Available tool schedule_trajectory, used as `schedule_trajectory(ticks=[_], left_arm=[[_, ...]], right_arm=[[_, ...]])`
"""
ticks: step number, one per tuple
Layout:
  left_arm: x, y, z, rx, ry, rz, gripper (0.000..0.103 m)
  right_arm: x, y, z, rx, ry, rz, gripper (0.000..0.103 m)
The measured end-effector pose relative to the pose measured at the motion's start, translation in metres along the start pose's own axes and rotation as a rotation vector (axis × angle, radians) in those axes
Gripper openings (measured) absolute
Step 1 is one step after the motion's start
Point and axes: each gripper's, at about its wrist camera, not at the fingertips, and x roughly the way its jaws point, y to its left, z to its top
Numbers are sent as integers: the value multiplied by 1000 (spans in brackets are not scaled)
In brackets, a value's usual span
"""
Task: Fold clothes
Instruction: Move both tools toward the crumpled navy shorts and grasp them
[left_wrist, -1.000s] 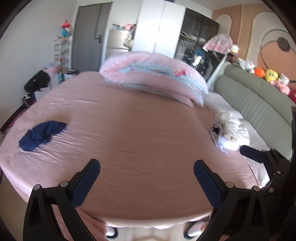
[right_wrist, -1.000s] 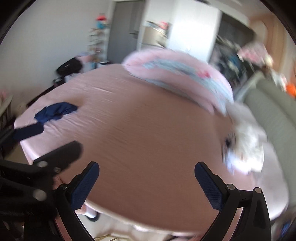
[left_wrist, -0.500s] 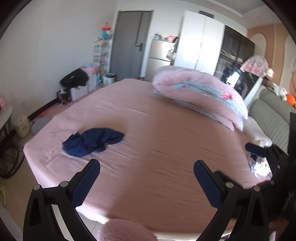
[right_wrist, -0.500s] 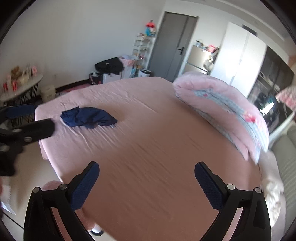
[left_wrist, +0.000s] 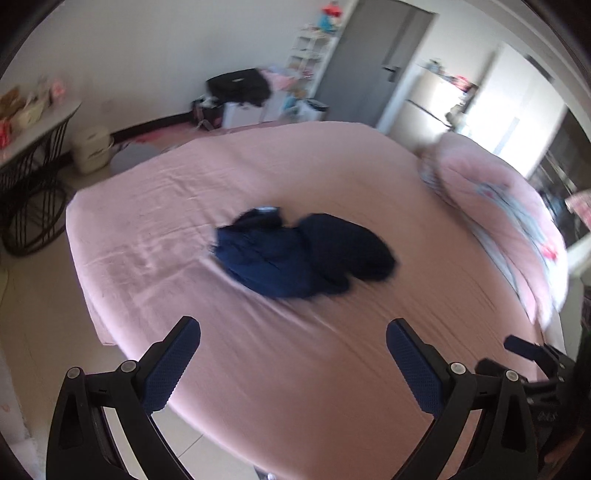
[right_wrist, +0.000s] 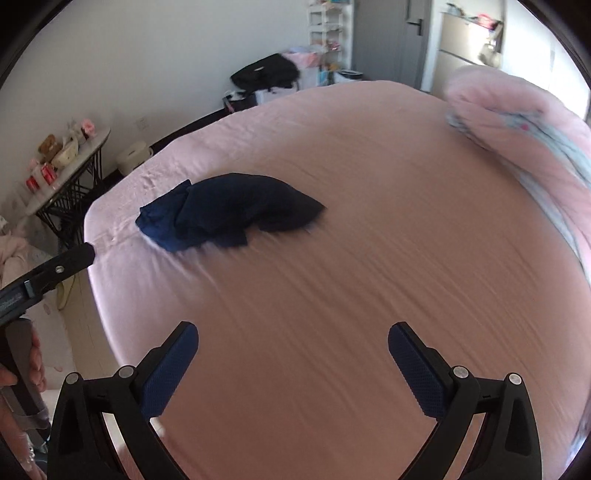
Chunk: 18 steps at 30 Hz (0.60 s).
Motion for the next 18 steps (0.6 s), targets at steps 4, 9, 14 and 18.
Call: schedule_trajectory(ticks=[4,9,14,18], left_arm=[[43,28,14,-102,36,-54,102],[90,47,27,-163,64,-117,102],[117,40,30,-107,73,-113,88],[122,28,31,-55,112,-125,21]], right_arm=[[54,20,40,-47,12,21,103],[127,42,74,-72,61,51,103],[184,59,78,-99,141,118,70],[180,71,76,-141,81,160,12]])
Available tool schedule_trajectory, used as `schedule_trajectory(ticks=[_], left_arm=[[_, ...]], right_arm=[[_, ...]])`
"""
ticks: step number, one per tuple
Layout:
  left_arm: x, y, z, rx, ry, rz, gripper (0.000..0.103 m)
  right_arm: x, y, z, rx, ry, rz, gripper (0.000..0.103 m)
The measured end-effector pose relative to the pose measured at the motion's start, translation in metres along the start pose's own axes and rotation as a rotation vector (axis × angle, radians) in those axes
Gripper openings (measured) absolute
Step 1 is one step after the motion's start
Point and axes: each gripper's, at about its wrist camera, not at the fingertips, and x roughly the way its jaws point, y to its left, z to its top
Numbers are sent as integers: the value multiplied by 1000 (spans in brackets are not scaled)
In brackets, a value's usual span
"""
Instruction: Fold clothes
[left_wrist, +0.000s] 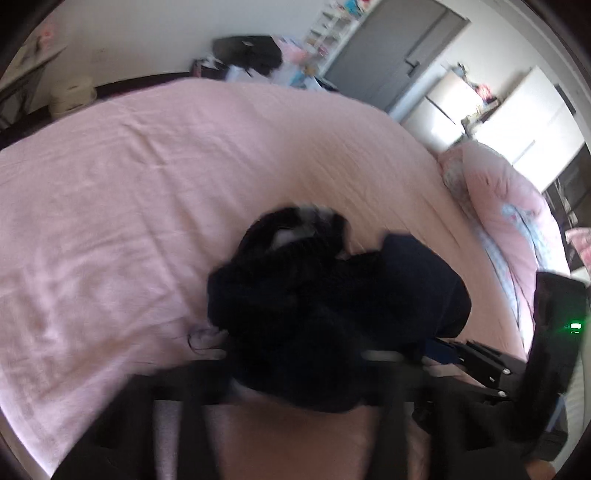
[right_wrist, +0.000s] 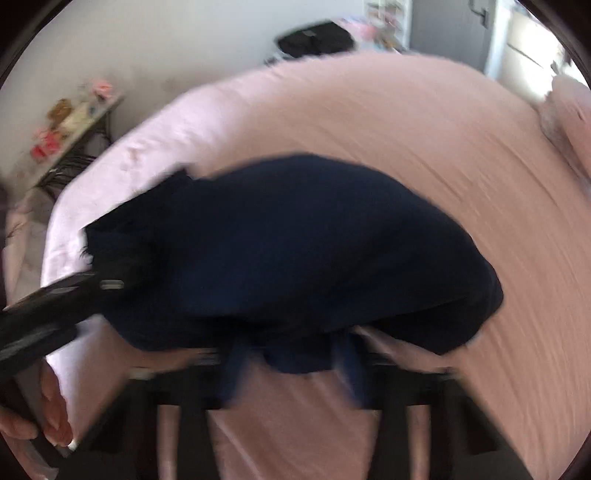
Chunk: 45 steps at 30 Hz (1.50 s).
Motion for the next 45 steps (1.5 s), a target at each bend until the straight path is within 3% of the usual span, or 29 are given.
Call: schedule_trajectory(ticks=[5,11,18,22,24,26,28,30,34,36,38,42,45], left_arm=[[-28,-44,-14,116,39,-76,18],[-79,-136,-81,282,151,-230,18],[-108,-260,-213,477,343,-379,18],[-104,-318,-298,554,461,-452,18],[-87,-340,-322,552,520,-454,18],[-70,-358,-344,542,569,-456,22],[-59,-372,-378,537,636,-456,31],[-63,-371,-392,565,651,-438,40],[-81,-358,-400,595,620,-444,46],[-94,-340,-399,553,557,-463,46],[-99,-325,-379,489,488,-470,46],[-98,-294,-341,387,388,-394,46],[-86,-298,-343,342,353,-370,46]], right_arm=[[-53,-7,-20,-1,-70,9,10],[-149,-50,-84,83,-123,-9,10],[-266,-123,-252,246,-83,-119,10],[-315,-179,-358,386,-70,-202,10],[-332,-207,-401,485,-59,-232,10],[-338,-231,-442,598,-31,-253,11],[-343,-253,-474,697,7,-289,15],[-348,-272,-501,780,46,-339,17],[-370,-287,-528,883,-10,-372,18],[-385,-283,-543,884,-54,-348,18],[-382,-266,-529,847,-88,-282,19],[-373,-234,-501,728,-120,-170,28],[-359,-215,-467,635,-126,-139,32]])
